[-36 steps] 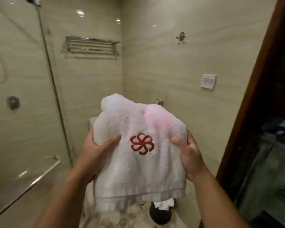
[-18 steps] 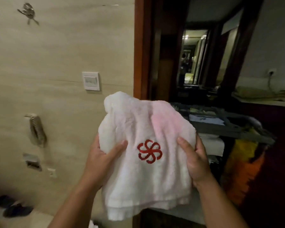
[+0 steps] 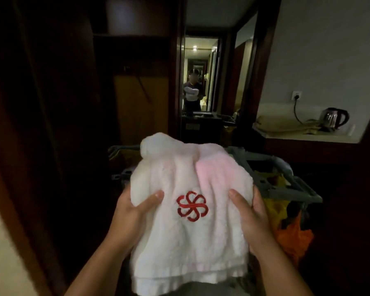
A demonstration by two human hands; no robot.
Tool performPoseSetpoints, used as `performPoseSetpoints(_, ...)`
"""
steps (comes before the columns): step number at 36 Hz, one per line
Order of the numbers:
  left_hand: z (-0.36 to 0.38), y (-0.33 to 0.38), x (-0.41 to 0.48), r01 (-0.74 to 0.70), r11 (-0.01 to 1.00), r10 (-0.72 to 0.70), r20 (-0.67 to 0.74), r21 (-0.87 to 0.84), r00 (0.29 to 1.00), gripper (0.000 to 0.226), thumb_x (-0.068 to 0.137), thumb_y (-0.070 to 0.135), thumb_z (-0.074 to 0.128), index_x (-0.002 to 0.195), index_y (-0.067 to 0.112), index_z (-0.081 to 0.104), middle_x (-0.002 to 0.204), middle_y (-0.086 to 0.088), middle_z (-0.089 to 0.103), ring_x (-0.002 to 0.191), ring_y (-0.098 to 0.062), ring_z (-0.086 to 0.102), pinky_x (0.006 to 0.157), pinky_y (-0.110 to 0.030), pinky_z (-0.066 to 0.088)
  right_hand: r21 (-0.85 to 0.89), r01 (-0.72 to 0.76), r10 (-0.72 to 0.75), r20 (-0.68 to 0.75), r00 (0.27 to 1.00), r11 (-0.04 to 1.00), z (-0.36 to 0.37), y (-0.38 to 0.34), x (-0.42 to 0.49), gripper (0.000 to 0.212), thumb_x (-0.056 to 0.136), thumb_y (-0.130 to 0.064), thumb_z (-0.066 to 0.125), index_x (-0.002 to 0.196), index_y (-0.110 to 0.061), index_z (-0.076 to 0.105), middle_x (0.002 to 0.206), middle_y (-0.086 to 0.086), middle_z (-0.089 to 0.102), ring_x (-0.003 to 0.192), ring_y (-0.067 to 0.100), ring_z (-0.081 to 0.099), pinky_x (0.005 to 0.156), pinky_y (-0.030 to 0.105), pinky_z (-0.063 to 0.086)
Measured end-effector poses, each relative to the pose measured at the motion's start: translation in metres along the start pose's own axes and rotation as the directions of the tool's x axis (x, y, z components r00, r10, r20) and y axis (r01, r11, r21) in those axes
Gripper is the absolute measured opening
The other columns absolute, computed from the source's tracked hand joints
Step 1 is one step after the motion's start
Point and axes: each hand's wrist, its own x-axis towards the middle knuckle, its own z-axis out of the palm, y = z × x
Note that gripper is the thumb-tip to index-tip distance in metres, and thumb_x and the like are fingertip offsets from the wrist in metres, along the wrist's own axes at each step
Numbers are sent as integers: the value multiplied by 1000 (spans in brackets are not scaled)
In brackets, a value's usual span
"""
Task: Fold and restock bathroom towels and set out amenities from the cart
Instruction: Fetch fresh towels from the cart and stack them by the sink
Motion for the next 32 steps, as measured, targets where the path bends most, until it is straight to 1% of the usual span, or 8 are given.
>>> performPoseSetpoints(4, 32, -18, 62, 7, 1000, -8, -77, -9, 997, 53, 78, 29, 81, 126, 41, 61, 110, 10, 76, 94, -14, 75, 68, -31, 62, -32, 34, -33, 36, 999, 999, -5, 14, 77, 66, 76, -49, 73, 138, -42, 54, 126, -18, 67, 114, 8, 66, 94, 37, 55)
performPoseSetpoints(8, 46, -39, 123, 30, 999, -28, -131, 20, 991, 54, 73, 38, 80, 123, 46, 60, 106, 16, 75, 92, -11, 75, 64, -28, 62, -28, 32, -29, 87, 996, 999, 7, 32, 143, 54, 84, -36, 72, 135, -39, 57, 120, -21, 71, 109, 4, 69, 84, 27, 57)
performPoseSetpoints(11, 52, -59, 172, 72, 997, -65, -165, 38, 984, 59, 70, 48, 81, 124, 49, 58, 109, 11, 74, 92, -19, 75, 71, -43, 64, -52, -4, 10, 113, 994, 999, 25, 46, 193, 39, 91, -33, 68, 122, -51, 52, 107, -29, 69, 98, 2, 69, 69, 19, 56)
performPoseSetpoints(13, 51, -74, 207, 88, 995, -76, -192, 55, 978, 68, 68, 58, 85, 129, 47, 57, 114, 9, 73, 97, -22, 74, 77, -53, 63, -84, -19, 30, 120, 992, 996, 40, 58, 228, 37, 93, -39, 66, 116, -59, 45, 111, -29, 60, 101, 5, 63, 73, 25, 53)
performPoseSetpoints(17, 44, -94, 277, 115, 985, -84, -226, 127, 970, 85, 65, 68, 81, 139, 42, 49, 124, 8, 67, 107, -23, 69, 85, -56, 60, -156, -30, 44, 86, 995, 987, 72, 81, 297, 41, 95, -41, 65, 121, -55, 36, 109, -32, 47, 95, -3, 50, 70, 22, 43)
performPoseSetpoints(25, 38, -117, 406, 150, 977, -106, -259, 154, 960, 41, 90, 33, 74, 122, 45, 53, 111, 10, 68, 100, -19, 69, 80, -47, 61, -113, -128, 142, 130, 981, 985, 133, 120, 415, 53, 72, -58, 72, 118, -59, 46, 123, -12, 60, 106, 20, 63, 85, 48, 58)
performPoseSetpoints(29, 21, -138, 465, 193, 967, -134, -316, 165, 939, 38, 93, 34, 73, 119, 50, 52, 113, 9, 68, 102, -20, 69, 85, -52, 60, -90, -151, 169, 244, 955, 984, 169, 150, 476, 68, 73, -56, 75, 135, -46, 48, 126, -8, 62, 112, 22, 65, 84, 48, 61)
performPoseSetpoints(32, 2, -158, 513, 237, 951, -142, -404, 197, 904, 41, 88, 38, 77, 122, 50, 55, 117, 7, 70, 104, -24, 70, 87, -56, 60, -97, -151, 173, 286, 942, 984, 204, 173, 524, 54, 87, -42, 73, 135, -41, 47, 118, -14, 63, 104, 12, 64, 72, 28, 59)
